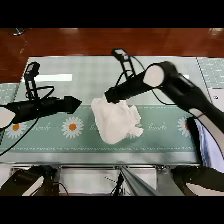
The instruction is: Fold the shirts.
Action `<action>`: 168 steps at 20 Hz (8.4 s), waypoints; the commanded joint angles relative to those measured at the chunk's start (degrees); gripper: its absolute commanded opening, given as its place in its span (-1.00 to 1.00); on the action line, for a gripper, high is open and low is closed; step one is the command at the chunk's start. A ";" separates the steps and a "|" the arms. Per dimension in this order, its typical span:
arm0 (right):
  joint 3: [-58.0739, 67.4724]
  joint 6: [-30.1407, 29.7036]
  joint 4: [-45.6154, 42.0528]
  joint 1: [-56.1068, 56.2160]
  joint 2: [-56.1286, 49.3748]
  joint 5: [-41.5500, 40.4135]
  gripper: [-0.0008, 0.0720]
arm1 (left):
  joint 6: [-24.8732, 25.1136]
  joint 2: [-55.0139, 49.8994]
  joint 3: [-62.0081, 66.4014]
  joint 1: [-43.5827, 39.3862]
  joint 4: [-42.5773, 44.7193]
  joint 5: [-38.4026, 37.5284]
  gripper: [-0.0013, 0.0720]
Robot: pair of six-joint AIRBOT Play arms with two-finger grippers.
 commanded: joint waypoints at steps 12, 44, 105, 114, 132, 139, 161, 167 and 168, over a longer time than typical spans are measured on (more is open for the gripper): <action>-15.37 -7.08 0.59 -55.63 19.89 12.41 0.72 | 2.56 -2.71 -18.05 -1.01 -13.49 -16.15 0.95; -30.36 -12.83 22.77 -22.01 -1.90 -4.98 0.62 | 17.94 -30.47 -1.70 -9.81 -29.68 -1.84 -0.89; 22.67 -10.10 2.60 -51.80 -12.52 33.03 0.72 | 4.42 -45.11 36.46 13.00 12.61 -40.39 0.96; -28.94 -16.79 10.95 -57.59 11.50 13.68 0.72 | 18.21 -38.25 1.68 14.75 -12.02 -24.11 0.95; -39.87 -9.73 -2.86 -58.31 11.93 11.30 0.72 | 26.93 -38.93 0.72 11.96 -21.51 -23.87 -0.89; -38.36 -14.19 12.61 -50.03 3.96 6.43 0.51 | 26.93 -38.93 0.76 11.96 -24.06 -23.32 -0.89; 42.21 -11.04 1.16 -46.49 35.89 13.77 -0.91 | -1.88 -4.09 76.24 15.65 7.45 -18.21 -0.90; 41.48 -10.45 -0.81 -46.49 40.17 20.94 -0.91 | -3.89 1.92 74.31 15.65 10.25 -27.63 -0.90; 40.44 -10.45 -0.83 -46.49 40.15 21.00 -0.91 | -4.81 1.97 72.87 15.65 10.25 -28.39 -0.90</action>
